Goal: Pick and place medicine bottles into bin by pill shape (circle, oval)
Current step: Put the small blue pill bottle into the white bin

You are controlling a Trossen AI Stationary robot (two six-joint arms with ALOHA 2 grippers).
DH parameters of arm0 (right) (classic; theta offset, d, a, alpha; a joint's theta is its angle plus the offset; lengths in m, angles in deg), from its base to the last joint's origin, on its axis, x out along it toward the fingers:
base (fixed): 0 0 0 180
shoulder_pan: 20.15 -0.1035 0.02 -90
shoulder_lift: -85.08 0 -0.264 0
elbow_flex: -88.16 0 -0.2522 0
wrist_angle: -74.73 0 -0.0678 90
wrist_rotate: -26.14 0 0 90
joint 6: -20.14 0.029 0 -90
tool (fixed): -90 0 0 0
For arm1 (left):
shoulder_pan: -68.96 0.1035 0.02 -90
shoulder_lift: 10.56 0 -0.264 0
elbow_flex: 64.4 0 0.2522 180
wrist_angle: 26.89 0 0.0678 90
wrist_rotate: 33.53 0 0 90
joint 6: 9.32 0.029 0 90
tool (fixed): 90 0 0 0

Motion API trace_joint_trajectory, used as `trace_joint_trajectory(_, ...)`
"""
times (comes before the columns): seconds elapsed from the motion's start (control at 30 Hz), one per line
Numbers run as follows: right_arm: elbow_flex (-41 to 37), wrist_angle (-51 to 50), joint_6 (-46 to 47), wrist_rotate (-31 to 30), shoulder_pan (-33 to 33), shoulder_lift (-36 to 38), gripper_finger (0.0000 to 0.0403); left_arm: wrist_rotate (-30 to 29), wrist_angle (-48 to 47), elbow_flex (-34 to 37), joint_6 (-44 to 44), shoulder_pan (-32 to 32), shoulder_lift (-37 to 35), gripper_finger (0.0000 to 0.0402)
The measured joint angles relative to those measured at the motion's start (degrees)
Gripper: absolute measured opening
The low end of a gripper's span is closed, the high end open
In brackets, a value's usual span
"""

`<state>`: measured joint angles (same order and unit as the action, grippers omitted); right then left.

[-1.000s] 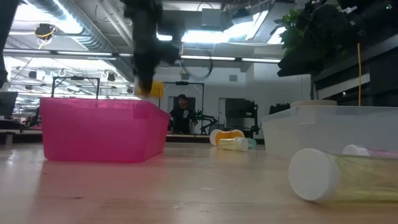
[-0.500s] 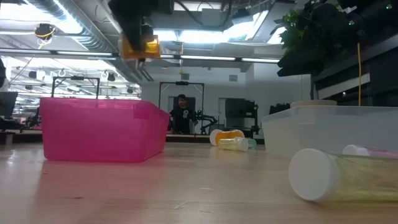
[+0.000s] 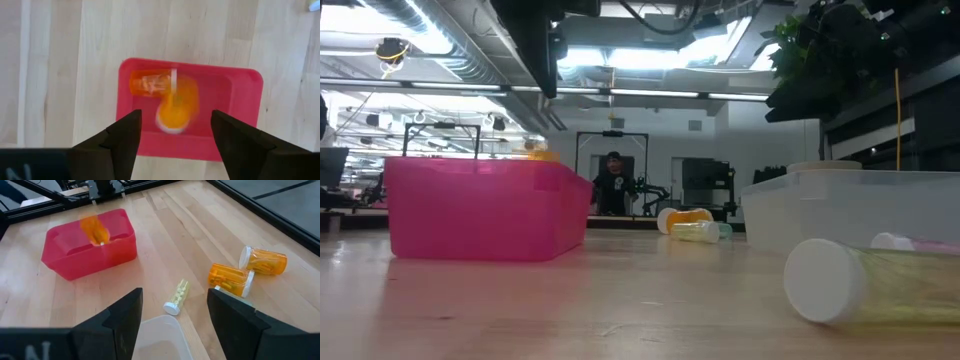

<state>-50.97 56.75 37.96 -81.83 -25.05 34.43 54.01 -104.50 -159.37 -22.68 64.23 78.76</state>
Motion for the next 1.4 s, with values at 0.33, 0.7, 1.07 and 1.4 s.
trace_joint_trajectory(0.33,0.0,0.01,-0.06,0.0,0.0,0.0,0.0225,0.6,-0.4,0.0,-4.02,-0.35,0.0,0.0229)
trace_joint_trajectory(0.7,-0.04,0.01,0.09,0.02,0.0,0.0,0.0225,-5.82,10.05,5.33,5.37,3.88,-12.55,0.0229)
trace_joint_trajectory(1.07,-0.07,0.2,0.13,0.02,0.02,0.0,0.0225,-6.44,44.11,40.08,6.48,18.11,-35.39,0.0229)
trace_joint_trajectory(1.4,-0.13,2.85,0.05,0.0,0.0,-0.02,0.0225,-6.24,64.42,57.34,9.75,25.81,-36.89,0.0229)
